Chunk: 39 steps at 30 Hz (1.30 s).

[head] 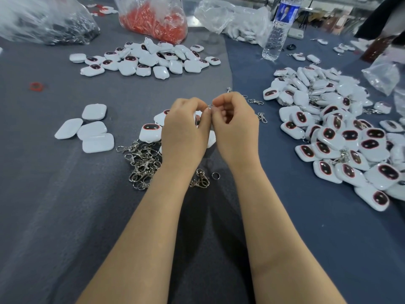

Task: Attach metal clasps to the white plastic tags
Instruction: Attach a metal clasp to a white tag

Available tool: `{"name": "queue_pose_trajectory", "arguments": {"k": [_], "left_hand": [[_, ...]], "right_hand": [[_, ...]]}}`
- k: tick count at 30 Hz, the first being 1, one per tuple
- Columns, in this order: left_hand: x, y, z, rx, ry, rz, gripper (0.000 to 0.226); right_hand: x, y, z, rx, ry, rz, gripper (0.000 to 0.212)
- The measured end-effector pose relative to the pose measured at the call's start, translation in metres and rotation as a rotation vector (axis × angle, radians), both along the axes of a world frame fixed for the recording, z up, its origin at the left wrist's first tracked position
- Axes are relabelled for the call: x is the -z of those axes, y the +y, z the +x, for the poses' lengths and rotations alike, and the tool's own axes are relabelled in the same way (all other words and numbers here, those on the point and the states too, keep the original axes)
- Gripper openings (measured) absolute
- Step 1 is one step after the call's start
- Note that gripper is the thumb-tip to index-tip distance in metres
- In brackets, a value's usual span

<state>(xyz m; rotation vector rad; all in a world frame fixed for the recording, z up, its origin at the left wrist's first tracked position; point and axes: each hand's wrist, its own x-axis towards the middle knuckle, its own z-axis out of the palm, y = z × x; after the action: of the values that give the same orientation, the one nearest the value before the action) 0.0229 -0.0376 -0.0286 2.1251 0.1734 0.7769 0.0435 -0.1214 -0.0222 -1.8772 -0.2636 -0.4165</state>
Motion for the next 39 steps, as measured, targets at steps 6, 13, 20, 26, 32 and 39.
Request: {"name": "queue_pose_trajectory", "arguments": {"k": [6, 13, 20, 26, 32, 39], "left_hand": [[0.0004, 0.001, 0.0015, 0.033, 0.015, -0.049, 0.014], [0.0013, 0.0017, 0.0022, 0.006, 0.015, -0.089, 0.012], [0.0002, 0.0003, 0.0016, -0.002, 0.005, -0.081, 0.012], [-0.0015, -0.0003, 0.0005, -0.004, 0.0, -0.059, 0.012], [-0.0023, -0.0004, -0.0008, -0.009, 0.002, -0.027, 0.012], [-0.0019, 0.0013, -0.0011, -0.024, 0.027, -0.012, 0.012]], "right_hand": [[0.0001, -0.0008, -0.0003, -0.017, 0.018, 0.053, 0.017], [0.0014, 0.0012, -0.0004, -0.003, 0.014, 0.022, 0.012], [0.002, 0.0021, -0.0006, 0.008, 0.002, 0.017, 0.013], [0.0024, 0.0018, 0.0003, 0.014, 0.0, 0.032, 0.014], [0.0036, 0.0019, 0.0001, 0.003, -0.001, 0.031, 0.014], [0.0043, -0.0009, 0.0012, -0.076, 0.039, -0.055, 0.013]]}}
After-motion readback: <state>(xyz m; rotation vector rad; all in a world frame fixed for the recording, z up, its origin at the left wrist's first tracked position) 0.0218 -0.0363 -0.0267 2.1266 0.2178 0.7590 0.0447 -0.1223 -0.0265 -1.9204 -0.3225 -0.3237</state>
